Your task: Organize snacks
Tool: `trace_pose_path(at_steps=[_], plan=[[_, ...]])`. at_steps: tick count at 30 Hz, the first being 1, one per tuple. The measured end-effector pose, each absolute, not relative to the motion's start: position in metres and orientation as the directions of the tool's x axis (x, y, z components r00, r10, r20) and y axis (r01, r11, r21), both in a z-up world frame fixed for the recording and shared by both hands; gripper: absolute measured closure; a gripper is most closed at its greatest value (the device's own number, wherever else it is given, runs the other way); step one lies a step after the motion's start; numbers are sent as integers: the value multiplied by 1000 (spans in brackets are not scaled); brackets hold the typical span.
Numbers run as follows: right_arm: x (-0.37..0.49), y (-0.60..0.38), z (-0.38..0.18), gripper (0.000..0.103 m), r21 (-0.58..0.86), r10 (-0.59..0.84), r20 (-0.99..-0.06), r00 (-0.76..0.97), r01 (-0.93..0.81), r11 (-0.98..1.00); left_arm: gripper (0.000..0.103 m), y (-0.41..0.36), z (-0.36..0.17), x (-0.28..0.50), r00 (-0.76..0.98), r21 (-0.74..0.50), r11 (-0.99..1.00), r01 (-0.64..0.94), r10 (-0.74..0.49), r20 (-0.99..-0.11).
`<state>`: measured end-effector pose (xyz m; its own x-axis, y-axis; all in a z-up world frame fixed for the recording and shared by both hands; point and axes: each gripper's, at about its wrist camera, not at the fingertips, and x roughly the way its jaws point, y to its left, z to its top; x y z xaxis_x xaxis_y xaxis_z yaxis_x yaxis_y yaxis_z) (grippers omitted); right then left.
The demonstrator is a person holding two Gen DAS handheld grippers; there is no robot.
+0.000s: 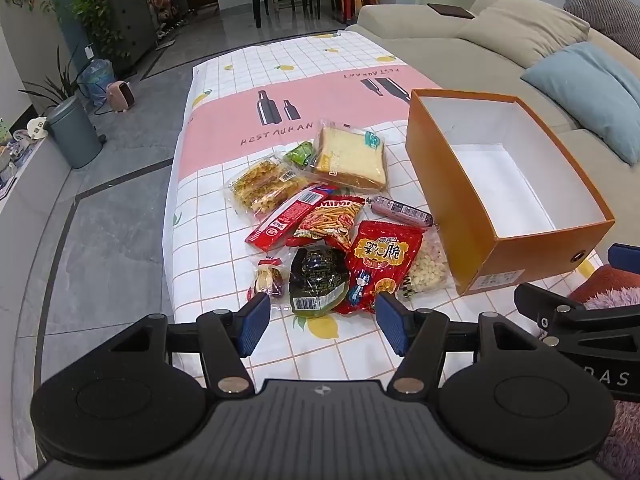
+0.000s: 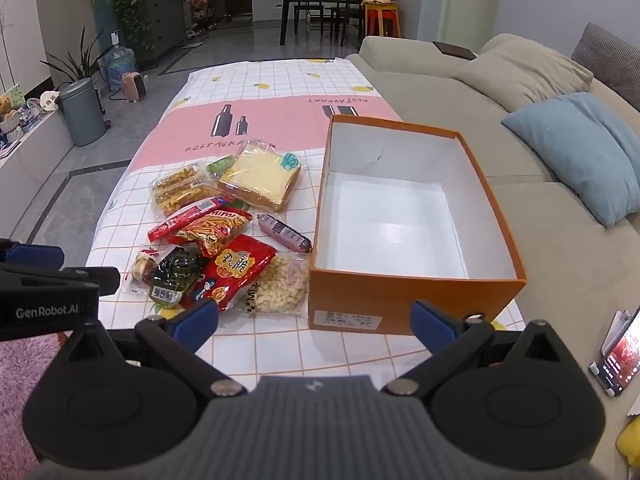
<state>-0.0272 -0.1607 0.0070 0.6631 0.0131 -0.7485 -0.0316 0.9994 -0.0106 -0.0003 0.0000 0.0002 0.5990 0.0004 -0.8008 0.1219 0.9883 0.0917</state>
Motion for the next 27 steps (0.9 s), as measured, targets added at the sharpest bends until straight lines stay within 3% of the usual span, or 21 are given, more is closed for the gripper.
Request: trace_pose_path(at_steps=[27], plan=[[-28, -160, 6, 3, -7, 18, -753, 658, -36, 999, 31, 0, 0, -1, 600, 89, 988, 123, -2, -800]])
